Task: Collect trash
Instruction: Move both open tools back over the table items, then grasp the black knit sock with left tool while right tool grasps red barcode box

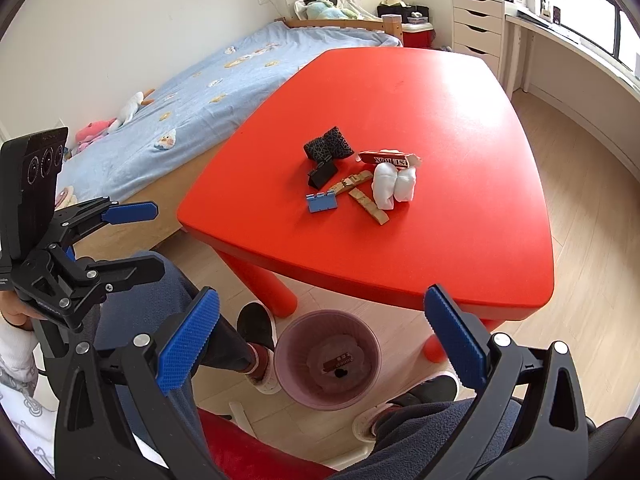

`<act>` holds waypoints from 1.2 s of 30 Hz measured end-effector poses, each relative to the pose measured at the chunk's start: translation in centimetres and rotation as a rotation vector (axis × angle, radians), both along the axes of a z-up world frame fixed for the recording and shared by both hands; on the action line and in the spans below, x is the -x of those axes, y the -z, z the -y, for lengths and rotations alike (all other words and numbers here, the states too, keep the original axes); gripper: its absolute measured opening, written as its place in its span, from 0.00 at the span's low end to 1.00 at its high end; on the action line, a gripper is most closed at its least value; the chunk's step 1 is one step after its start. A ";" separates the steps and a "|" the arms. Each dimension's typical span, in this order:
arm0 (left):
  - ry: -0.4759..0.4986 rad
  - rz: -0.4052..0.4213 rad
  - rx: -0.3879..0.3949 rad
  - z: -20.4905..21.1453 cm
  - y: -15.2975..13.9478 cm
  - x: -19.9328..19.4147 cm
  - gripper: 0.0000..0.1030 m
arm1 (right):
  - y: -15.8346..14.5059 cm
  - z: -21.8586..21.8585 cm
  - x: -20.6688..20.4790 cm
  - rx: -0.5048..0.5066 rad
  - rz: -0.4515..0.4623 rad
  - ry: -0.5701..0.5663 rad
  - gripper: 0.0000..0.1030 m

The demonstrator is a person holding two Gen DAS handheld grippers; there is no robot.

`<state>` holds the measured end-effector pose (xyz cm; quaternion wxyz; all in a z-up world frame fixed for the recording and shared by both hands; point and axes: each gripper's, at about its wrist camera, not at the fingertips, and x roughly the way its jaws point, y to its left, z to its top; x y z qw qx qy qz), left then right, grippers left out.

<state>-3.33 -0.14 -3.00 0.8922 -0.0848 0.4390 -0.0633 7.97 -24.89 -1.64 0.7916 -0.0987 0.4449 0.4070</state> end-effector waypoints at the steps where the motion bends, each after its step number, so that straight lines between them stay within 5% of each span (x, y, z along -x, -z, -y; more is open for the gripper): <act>1: -0.001 0.005 -0.004 -0.2 -0.2 -0.3 0.93 | -0.2 -0.2 -0.3 0.001 0.007 -0.001 0.97; 16: 0.038 0.039 -0.065 -2.7 -2.5 -7.5 0.93 | -2.8 -3.6 -8.2 0.065 0.112 -0.058 0.97; 36: 0.150 -0.111 -0.052 -5.1 0.8 -18.4 0.93 | 0.5 -9.4 -16.9 0.186 -0.004 -0.231 0.91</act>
